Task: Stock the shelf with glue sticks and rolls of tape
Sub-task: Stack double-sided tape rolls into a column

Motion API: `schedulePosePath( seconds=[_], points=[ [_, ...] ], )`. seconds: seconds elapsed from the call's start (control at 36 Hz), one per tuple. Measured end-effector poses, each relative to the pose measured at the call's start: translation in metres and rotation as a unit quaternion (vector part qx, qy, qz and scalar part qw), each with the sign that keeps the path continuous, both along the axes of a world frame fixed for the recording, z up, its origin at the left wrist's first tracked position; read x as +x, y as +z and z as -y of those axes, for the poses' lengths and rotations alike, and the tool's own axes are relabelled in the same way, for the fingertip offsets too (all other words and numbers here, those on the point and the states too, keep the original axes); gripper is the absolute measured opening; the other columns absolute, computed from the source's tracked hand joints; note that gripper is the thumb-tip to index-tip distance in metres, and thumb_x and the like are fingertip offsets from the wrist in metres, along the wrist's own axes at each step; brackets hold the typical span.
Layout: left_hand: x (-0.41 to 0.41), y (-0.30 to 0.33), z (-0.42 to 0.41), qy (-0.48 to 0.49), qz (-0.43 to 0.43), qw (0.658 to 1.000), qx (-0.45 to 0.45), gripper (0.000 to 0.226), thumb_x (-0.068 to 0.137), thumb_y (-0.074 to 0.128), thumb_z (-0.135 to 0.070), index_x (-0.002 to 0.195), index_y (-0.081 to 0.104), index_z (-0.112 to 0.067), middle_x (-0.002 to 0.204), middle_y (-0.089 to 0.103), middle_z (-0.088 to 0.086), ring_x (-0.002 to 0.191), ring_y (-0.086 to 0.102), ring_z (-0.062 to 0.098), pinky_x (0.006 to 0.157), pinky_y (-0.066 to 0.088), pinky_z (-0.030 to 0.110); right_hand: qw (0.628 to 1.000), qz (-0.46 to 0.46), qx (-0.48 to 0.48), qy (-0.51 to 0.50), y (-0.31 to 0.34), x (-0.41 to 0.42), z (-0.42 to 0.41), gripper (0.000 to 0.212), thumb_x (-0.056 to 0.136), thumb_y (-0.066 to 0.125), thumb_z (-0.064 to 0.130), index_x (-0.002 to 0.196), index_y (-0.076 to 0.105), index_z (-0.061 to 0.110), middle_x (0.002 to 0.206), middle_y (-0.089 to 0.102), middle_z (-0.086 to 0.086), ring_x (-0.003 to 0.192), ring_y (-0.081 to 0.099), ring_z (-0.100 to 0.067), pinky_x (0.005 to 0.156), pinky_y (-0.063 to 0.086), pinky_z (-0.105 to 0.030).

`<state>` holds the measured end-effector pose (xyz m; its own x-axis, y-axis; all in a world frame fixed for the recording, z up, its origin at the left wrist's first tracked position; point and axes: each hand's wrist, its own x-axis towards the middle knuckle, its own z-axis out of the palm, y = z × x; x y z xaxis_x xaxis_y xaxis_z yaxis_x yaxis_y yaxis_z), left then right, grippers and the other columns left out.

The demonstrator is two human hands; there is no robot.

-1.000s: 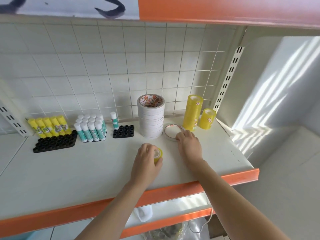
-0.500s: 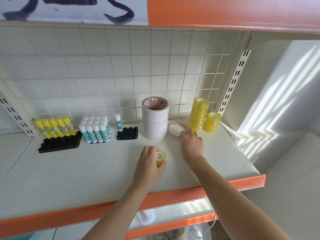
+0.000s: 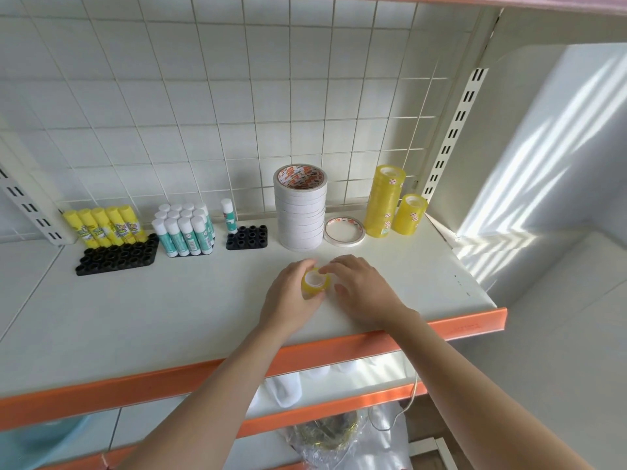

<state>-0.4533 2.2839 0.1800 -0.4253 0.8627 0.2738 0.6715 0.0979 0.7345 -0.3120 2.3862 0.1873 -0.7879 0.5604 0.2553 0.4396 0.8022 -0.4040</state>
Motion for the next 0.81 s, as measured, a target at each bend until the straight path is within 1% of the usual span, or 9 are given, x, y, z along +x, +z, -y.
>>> schedulePosePath(
  seconds=[0.11,0.19,0.25,0.33,0.47,0.53,0.61,0.69,0.81],
  points=[
    [-0.001,-0.001,0.002,-0.006,-0.024,1.000,0.005,0.050,0.078,0.076,-0.025,0.125,0.058,-0.019,0.121,0.060,-0.005,0.115,0.053,0.016,0.094,0.040,0.024,1.000,0.012,0.027,0.005,0.001,0.002,0.002,0.045,0.080,0.044,0.011,0.116,0.066,0.026,0.117,0.059,-0.004,0.104,0.056,-0.029,0.084,0.048,-0.041],
    [-0.001,0.000,0.002,-0.013,-0.045,0.999,0.004,0.049,0.077,0.078,-0.024,0.122,0.060,-0.016,0.120,0.060,-0.002,0.114,0.052,0.019,0.094,0.038,0.023,0.997,0.045,0.040,-0.039,0.005,0.006,0.003,0.030,0.088,0.054,0.021,0.117,0.064,0.025,0.118,0.057,-0.002,0.110,0.053,-0.026,0.086,0.047,-0.039],
    [0.000,-0.001,0.001,-0.017,-0.070,0.997,-0.007,0.048,0.078,0.076,-0.023,0.122,0.060,-0.014,0.122,0.060,0.001,0.116,0.051,0.022,0.096,0.039,0.027,0.994,0.055,0.047,-0.080,0.005,0.011,0.001,0.028,0.089,0.057,0.029,0.116,0.063,0.024,0.118,0.058,-0.002,0.112,0.053,-0.025,0.085,0.045,-0.036],
    [0.002,-0.001,0.001,-0.030,-0.114,0.992,-0.032,0.039,0.081,0.068,-0.028,0.116,0.064,-0.011,0.116,0.062,0.004,0.114,0.052,0.026,0.098,0.040,0.033,0.988,0.056,0.034,-0.137,0.007,0.020,-0.004,0.029,0.087,0.059,0.036,0.112,0.064,0.023,0.118,0.058,-0.001,0.113,0.052,-0.024,0.087,0.043,-0.036],
    [0.004,-0.001,0.003,-0.037,-0.177,0.982,-0.059,0.038,0.080,0.050,-0.034,0.102,0.068,-0.008,0.105,0.063,0.008,0.103,0.057,0.032,0.091,0.047,0.039,0.980,0.063,0.019,-0.187,0.010,0.040,-0.016,0.025,0.088,0.060,0.037,0.107,0.064,0.021,0.116,0.058,-0.002,0.113,0.051,-0.025,0.087,0.043,-0.036],
    [0.005,0.000,0.001,-0.042,-0.208,0.975,-0.065,0.036,0.082,0.048,-0.032,0.101,0.067,-0.007,0.102,0.063,0.008,0.099,0.058,0.033,0.086,0.048,0.040,0.976,0.055,0.019,-0.209,0.010,0.048,-0.017,0.026,0.088,0.060,0.038,0.106,0.064,0.021,0.116,0.059,-0.002,0.112,0.051,-0.025,0.086,0.043,-0.036],
    [0.011,0.008,-0.005,-0.050,-0.234,0.965,-0.107,0.025,0.089,0.055,-0.020,0.110,0.063,-0.010,0.112,0.058,0.007,0.109,0.051,0.030,0.091,0.042,0.039,0.969,0.021,0.016,-0.244,0.010,0.056,-0.020,0.027,0.087,0.063,0.037,0.105,0.064,0.017,0.112,0.060,-0.004,0.108,0.054,-0.027,0.081,0.044,-0.036],
    [0.021,0.015,-0.013,-0.069,-0.246,0.958,-0.130,0.025,0.092,0.052,-0.020,0.115,0.061,-0.014,0.117,0.055,0.005,0.114,0.047,0.028,0.091,0.040,0.037,0.966,-0.017,0.018,-0.258,0.011,0.063,-0.021,0.026,0.087,0.064,0.036,0.105,0.065,0.016,0.112,0.060,-0.005,0.107,0.055,-0.027,0.077,0.045,-0.036],
    [0.039,0.020,-0.025,-0.082,-0.243,0.957,-0.138,0.024,0.093,0.049,-0.021,0.114,0.059,-0.016,0.117,0.054,0.003,0.114,0.045,0.026,0.089,0.040,0.036,0.961,-0.068,0.037,-0.264,0.017,0.069,-0.025,0.023,0.088,0.064,0.034,0.103,0.064,0.016,0.112,0.060,-0.005,0.104,0.056,-0.026,0.071,0.045,-0.034]
  ],
)
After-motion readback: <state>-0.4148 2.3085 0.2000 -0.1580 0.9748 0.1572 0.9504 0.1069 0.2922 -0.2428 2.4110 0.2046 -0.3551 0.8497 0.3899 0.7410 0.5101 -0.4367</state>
